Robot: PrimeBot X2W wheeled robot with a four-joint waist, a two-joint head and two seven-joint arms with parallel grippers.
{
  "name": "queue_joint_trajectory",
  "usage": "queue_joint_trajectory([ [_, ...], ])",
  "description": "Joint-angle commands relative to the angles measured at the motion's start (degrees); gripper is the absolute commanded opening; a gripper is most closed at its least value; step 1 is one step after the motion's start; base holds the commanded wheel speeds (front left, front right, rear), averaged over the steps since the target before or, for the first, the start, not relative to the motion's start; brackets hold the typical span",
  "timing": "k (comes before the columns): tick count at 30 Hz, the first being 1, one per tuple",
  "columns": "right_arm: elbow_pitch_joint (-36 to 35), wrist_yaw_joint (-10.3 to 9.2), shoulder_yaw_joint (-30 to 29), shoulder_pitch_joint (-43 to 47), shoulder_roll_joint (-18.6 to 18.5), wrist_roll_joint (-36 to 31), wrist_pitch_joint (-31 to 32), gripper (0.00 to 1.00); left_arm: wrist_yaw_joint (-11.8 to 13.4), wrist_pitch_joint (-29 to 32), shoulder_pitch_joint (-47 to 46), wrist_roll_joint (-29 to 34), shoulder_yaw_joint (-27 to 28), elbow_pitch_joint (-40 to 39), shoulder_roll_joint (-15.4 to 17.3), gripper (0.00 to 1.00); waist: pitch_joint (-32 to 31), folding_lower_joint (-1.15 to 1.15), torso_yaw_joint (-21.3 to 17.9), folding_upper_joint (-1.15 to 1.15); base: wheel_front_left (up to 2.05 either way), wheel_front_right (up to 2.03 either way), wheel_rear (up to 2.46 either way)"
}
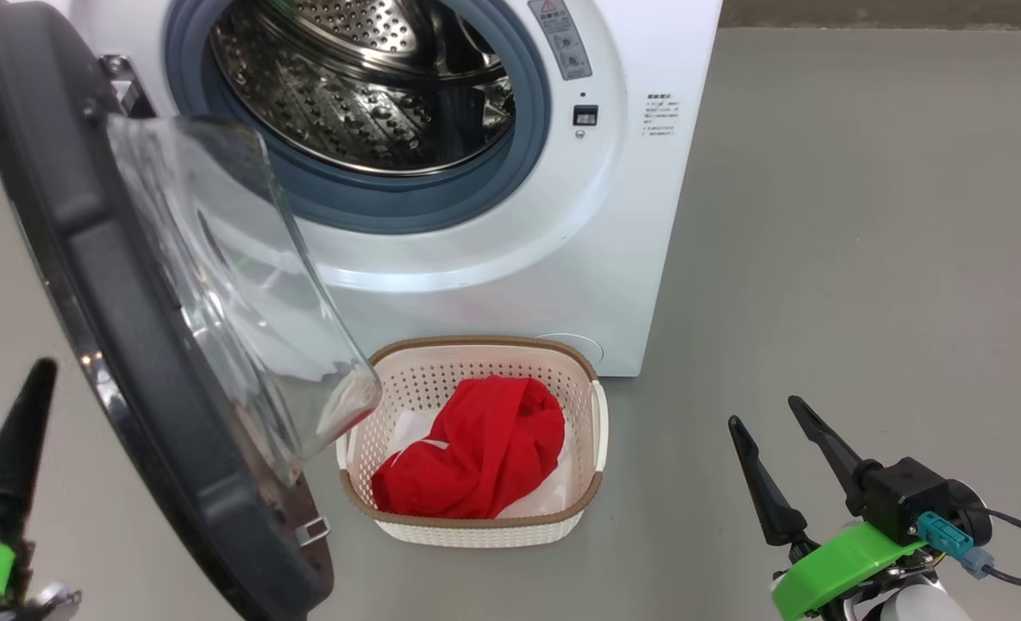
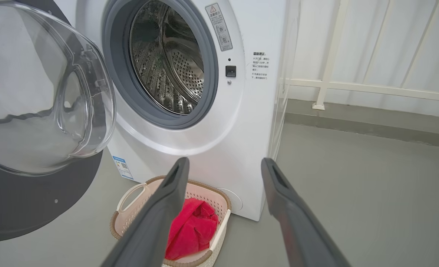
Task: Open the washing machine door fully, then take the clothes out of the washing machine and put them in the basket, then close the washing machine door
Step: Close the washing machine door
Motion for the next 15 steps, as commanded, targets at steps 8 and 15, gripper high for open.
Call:
queue_joint_trajectory([
  [8,-1.7,0.28,0.7,-0.7,0.2,0.2,-0.4,1.0,-11.6,-15.8,4.3,18.5,-2.1,2.0,4.7,1.0,0.1,0.0,1.1,0.0,0.0,0.0,0.0],
  [15,-1.7,0.28,0.8,-0.9,0.1,0.4,-0.4,1.0,-13.5,-31.6,8.4,38.5,-10.3,5.8,8.9,1.0,0.0,0.0,1.5,0.0,0.0,0.0,0.0],
])
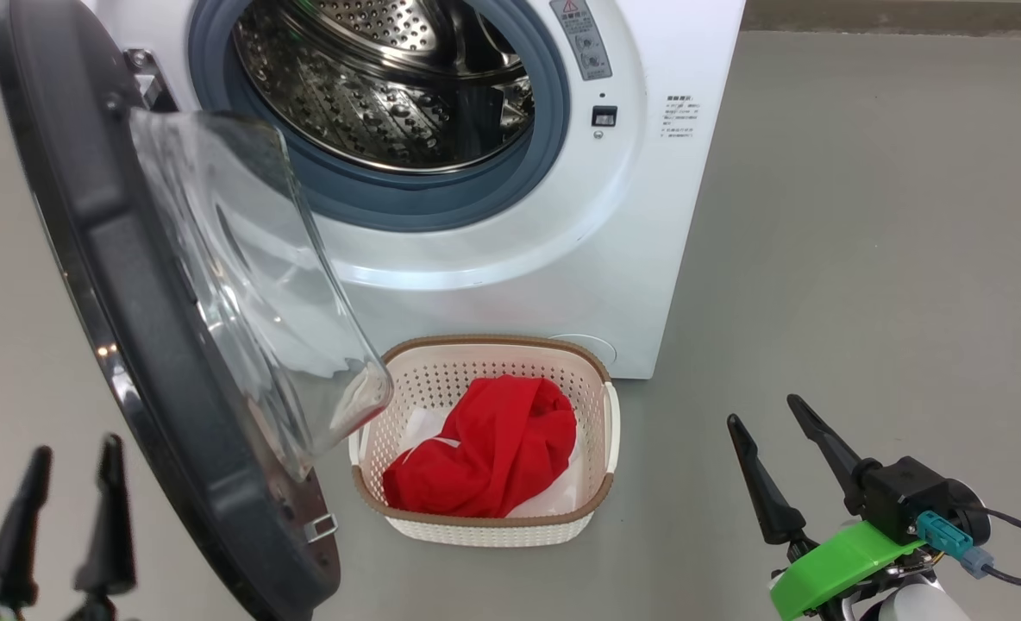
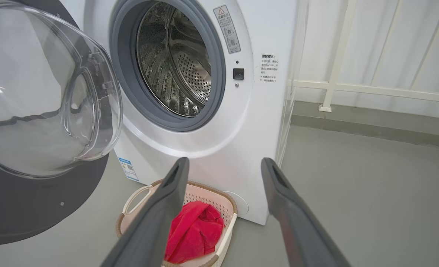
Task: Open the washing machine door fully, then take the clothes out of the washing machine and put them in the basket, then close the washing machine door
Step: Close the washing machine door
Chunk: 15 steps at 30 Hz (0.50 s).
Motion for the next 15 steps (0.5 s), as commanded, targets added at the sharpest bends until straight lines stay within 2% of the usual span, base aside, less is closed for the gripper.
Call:
queue_joint_trajectory([
  [1,-1.5,0.28,1.0,-0.9,-0.3,0.5,-0.4,1.0,-0.4,-2.0,-0.5,2.5,1.0,-0.6,2.3,1.0,0.0,0.0,0.0,0.0,0.0,0.0,0.0],
  [4,-1.6,0.28,0.9,-0.9,-0.2,0.4,-0.4,1.0,-0.4,-6.0,0.1,7.5,-1.0,1.1,3.0,1.0,0.0,0.0,0.0,0.0,0.0,0.0,0.0],
  [7,-1.6,0.28,0.7,-0.8,-0.1,0.3,-0.4,1.0,-0.1,-7.6,0.5,10.7,-2.2,2.7,3.2,1.0,-0.1,0.0,0.0,0.0,0.0,0.0,0.0],
  [15,-1.8,0.28,0.4,-0.5,0.0,0.2,-0.4,1.0,0.3,-8.9,1.4,14.5,-3.4,5.7,2.3,1.0,-0.5,0.0,-0.1,0.0,0.0,0.0,0.0],
])
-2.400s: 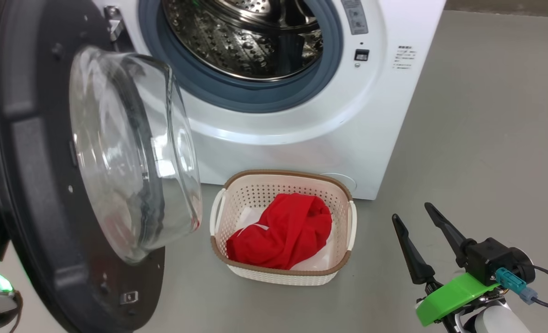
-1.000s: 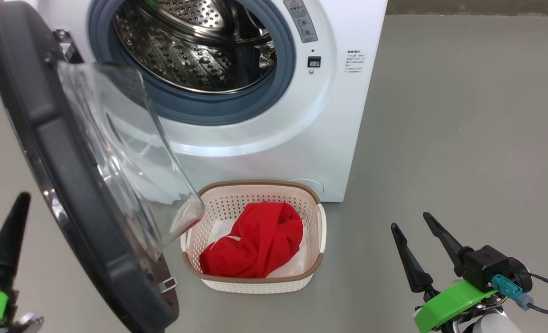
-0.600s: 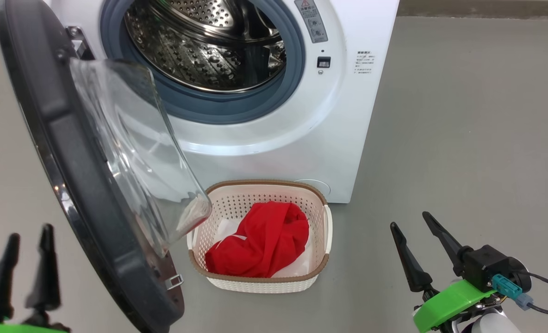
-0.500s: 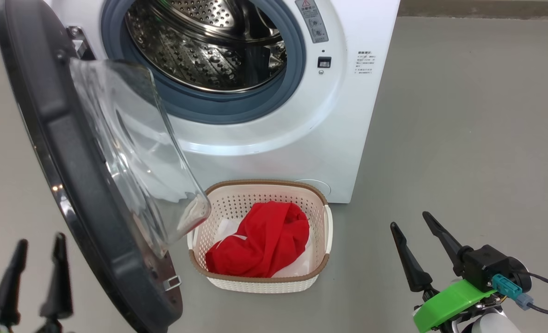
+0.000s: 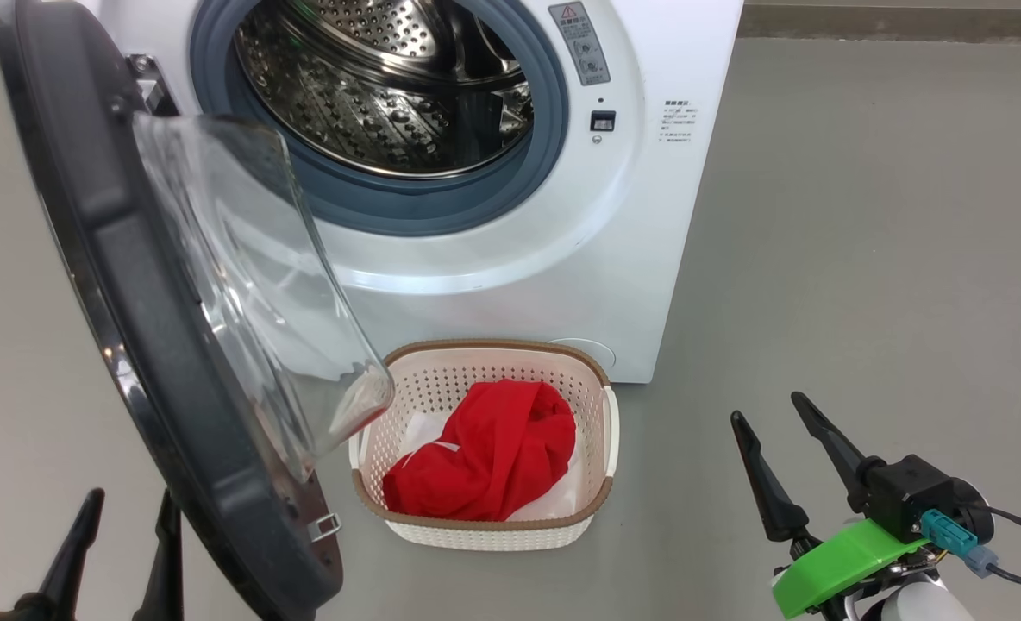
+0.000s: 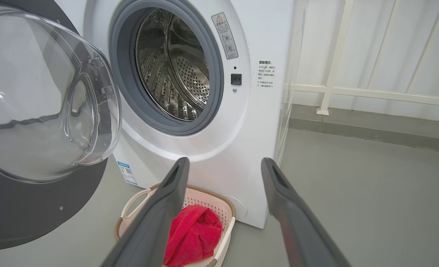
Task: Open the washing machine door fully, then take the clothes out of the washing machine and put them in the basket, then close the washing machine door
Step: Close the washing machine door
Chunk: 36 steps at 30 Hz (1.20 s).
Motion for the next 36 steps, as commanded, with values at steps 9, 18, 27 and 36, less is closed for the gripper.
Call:
queue_joint_trajectory([
  [9,-1.7,0.28,0.7,-0.3,-0.1,0.0,-0.4,1.0,-0.1,-0.7,-1.7,1.7,2.1,0.3,0.0,1.0,0.0,0.0,0.4,0.0,0.0,0.0,0.0],
  [18,-1.7,0.28,0.9,-0.5,-0.3,0.0,-0.4,1.0,-0.3,-0.8,-1.6,3.0,3.0,0.1,-0.6,1.0,0.0,0.0,0.3,0.0,0.0,0.0,0.0],
  [27,-1.5,0.28,0.8,-0.2,-0.4,0.1,-0.4,1.0,-0.4,-0.8,-1.5,3.3,3.4,0.2,-1.3,1.0,-0.3,0.0,0.2,0.0,0.0,0.0,0.0],
  [36,-0.7,0.28,0.9,0.2,-0.5,0.8,-0.4,1.0,-0.6,2.0,-4.6,-7.4,6.0,-1.9,-4.2,0.0,-0.6,0.0,0.7,0.0,0.0,0.0,0.0],
])
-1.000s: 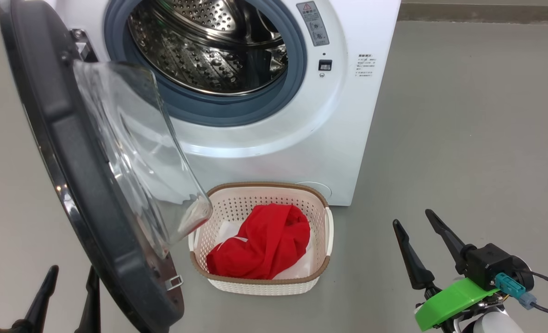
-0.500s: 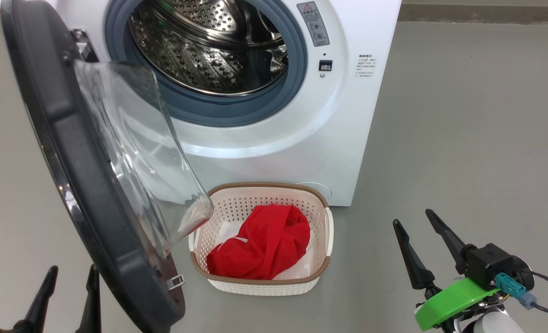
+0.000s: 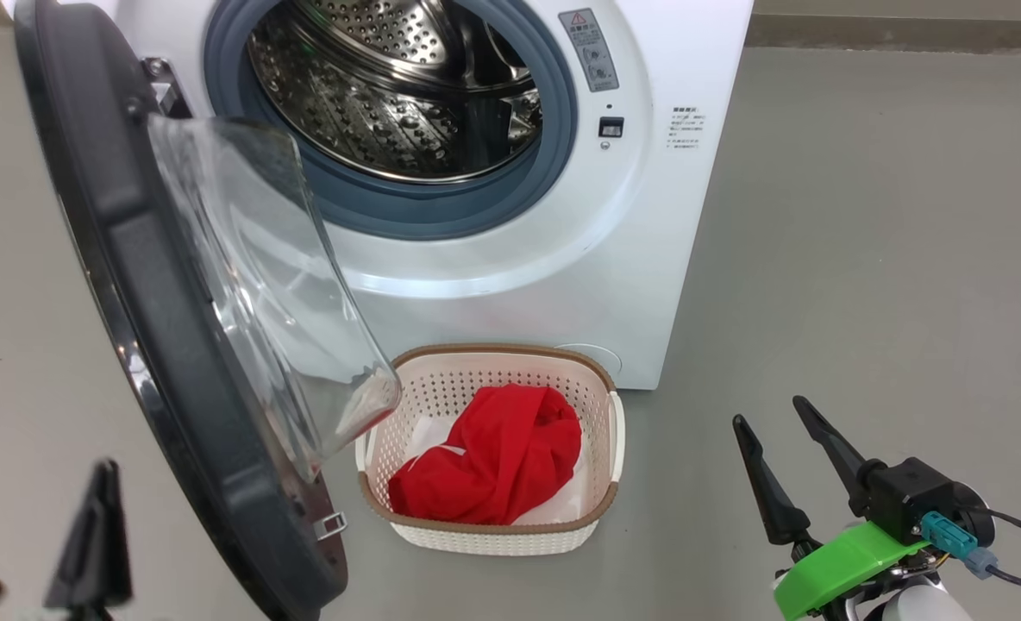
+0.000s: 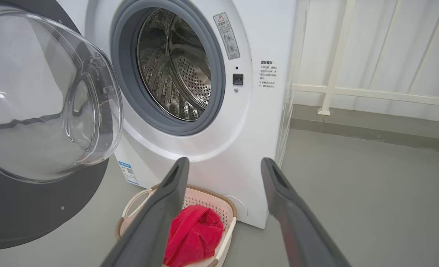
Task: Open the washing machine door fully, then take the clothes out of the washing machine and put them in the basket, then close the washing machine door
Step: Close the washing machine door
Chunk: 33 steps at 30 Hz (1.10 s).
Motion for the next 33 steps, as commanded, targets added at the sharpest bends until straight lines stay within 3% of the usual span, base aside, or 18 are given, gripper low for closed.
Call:
queue_joint_trajectory([
  [1,-1.1,0.28,1.2,0.1,-0.5,0.6,-0.4,1.0,-0.3,1.2,-3.7,-3.0,2.9,-2.9,1.3,0.0,-0.1,0.0,0.1,0.0,0.0,0.0,0.0],
  [6,-0.6,0.28,1.7,0.1,-0.4,0.8,-0.4,1.0,-0.4,8.7,-7.1,-17.7,5.8,-7.2,-0.1,0.0,-0.6,0.0,-0.2,0.0,0.0,0.0,0.0],
  [9,-0.1,0.28,2.0,0.1,-0.4,1.0,-0.4,1.0,1.8,16.0,-9.2,-30.2,8.0,-9.9,-1.6,0.0,-0.7,0.0,-0.5,0.0,0.0,0.0,0.0],
  [12,0.2,0.28,2.0,0.2,-0.4,1.2,-0.4,1.0,7.1,23.2,-10.8,-41.8,9.8,-13.3,-2.4,0.0,-0.6,0.0,-0.9,0.0,0.0,0.0,0.0],
  [13,0.5,0.28,2.1,0.3,-0.5,1.3,-0.4,1.0,11.5,27.3,-11.4,-49.1,10.9,-15.1,-2.8,0.0,-0.4,0.0,-1.2,0.0,0.0,0.0,0.0],
  [16,1.0,0.28,2.2,0.1,-0.3,1.6,-0.4,1.0,18.5,31.6,-11.8,-57.7,12.5,-18.1,-3.1,0.0,-0.2,0.0,-1.7,0.0,0.0,0.0,0.0],
  [19,1.2,0.28,2.1,-0.2,-0.3,2.0,-0.4,1.0,23.2,33.7,-11.5,-62.9,13.2,-21.1,-3.2,0.0,0.2,0.0,-2.3,0.0,0.0,0.0,0.0],
  [24,1.4,0.28,2.3,-0.6,-0.5,2.1,-0.4,1.0,28.1,34.4,-11.1,-68.2,12.8,-24.5,-3.3,0.0,1.0,0.0,-3.3,0.0,0.0,0.0,0.0],
  [33,1.5,0.28,2.6,-1.6,-0.6,1.9,-0.4,1.0,29.4,34.2,-11.1,-72.5,9.8,-27.0,-3.3,0.0,2.7,0.0,-5.6,0.0,0.0,0.0,0.0],
])
